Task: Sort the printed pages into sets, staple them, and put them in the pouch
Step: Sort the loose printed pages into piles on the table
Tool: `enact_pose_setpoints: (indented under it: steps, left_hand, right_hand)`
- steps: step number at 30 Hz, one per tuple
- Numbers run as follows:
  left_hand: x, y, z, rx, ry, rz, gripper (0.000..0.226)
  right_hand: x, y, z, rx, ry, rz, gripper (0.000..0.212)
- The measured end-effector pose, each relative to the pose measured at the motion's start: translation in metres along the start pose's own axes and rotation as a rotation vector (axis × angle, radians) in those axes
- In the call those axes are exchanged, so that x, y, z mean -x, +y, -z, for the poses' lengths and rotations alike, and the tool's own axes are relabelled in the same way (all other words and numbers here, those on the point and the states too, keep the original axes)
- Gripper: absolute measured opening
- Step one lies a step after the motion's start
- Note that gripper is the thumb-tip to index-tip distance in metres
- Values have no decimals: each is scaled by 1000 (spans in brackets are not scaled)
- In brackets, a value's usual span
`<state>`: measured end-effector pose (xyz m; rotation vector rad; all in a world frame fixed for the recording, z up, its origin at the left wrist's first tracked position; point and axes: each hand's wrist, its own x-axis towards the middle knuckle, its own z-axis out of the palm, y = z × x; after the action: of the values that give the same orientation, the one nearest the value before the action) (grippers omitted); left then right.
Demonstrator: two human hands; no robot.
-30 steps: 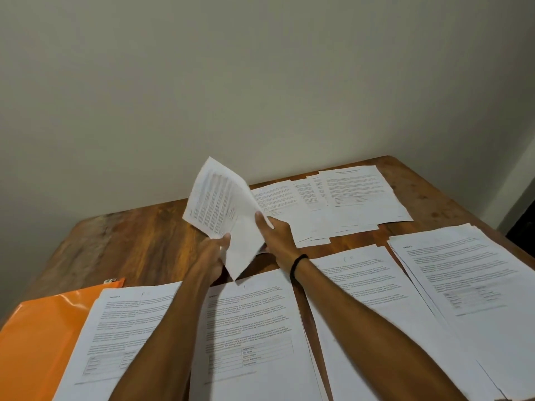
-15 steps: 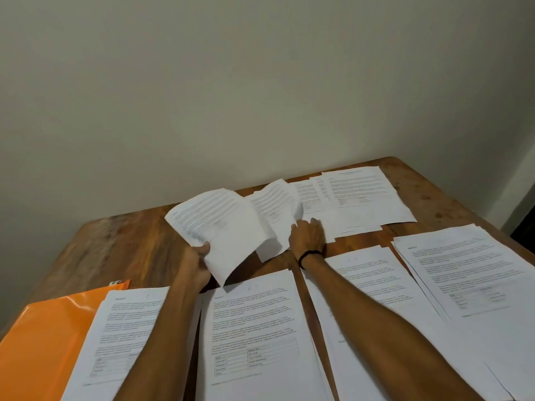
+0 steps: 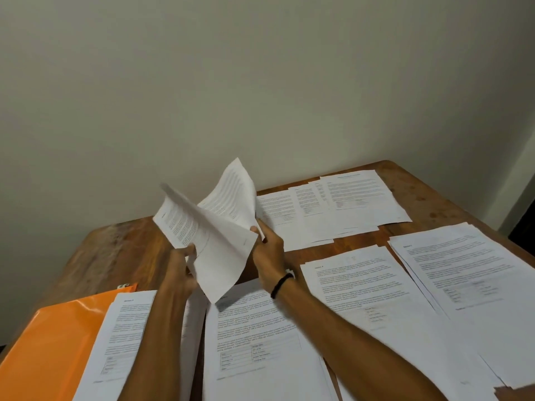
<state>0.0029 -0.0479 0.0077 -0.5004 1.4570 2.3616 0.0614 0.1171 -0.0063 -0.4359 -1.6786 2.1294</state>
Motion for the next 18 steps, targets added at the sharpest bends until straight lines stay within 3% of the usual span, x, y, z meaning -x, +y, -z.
enact_pose_setpoints:
  steps: [3,6,10,13,16,18]
  left_hand:
    - [6,4,7,-60,-13,28,23]
    - [8,8,21,-145,2,-71,36]
    - [20,19,38,-220,-41,-229,54]
    - [33,30,54,-369,-96,-320,71]
    - [38,42,75,-514,-144,-344,89]
    - [48,49,85,-542,-144,-347,88]
  right_hand:
    - [23,-1,0,-15,-62,8,36]
    - [36,0,8,2,-142,-19,43]
    - [37,-12,22,-201,-173,-260,43]
    - [29,-24,31,-237,-315,-378,73]
    - [34,-37,24,-138,-394,-306,68]
    - [43,-48,13,-10,-401,-202,65]
